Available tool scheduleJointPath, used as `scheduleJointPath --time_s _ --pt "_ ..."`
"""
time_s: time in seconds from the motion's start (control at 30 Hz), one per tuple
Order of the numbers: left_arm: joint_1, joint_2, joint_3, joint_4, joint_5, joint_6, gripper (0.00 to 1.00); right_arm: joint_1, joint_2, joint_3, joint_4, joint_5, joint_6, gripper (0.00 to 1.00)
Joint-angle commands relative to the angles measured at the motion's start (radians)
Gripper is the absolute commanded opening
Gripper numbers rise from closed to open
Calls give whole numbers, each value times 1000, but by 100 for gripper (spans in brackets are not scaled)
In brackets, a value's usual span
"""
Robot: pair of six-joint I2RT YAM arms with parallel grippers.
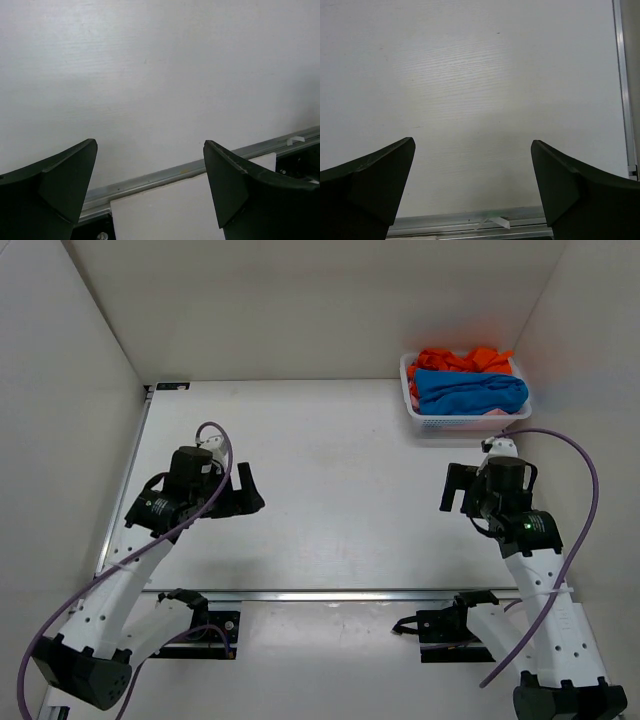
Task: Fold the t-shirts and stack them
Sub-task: Grab crumpled tshirt from bin with the right arm
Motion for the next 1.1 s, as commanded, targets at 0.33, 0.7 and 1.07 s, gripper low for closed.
scheduleJointPath --time_s 0.33,0.7,1.07 --pt "-18 46 209 95 -422 353 99 -22 41 33 143 -16 -57 99" --pt "10 144 260 263 -464 404 98 -149 384 301 439 -120 -34 28" --pt "7 199 125 522 -332 381 23 -218 887 611 657 38 -63 78"
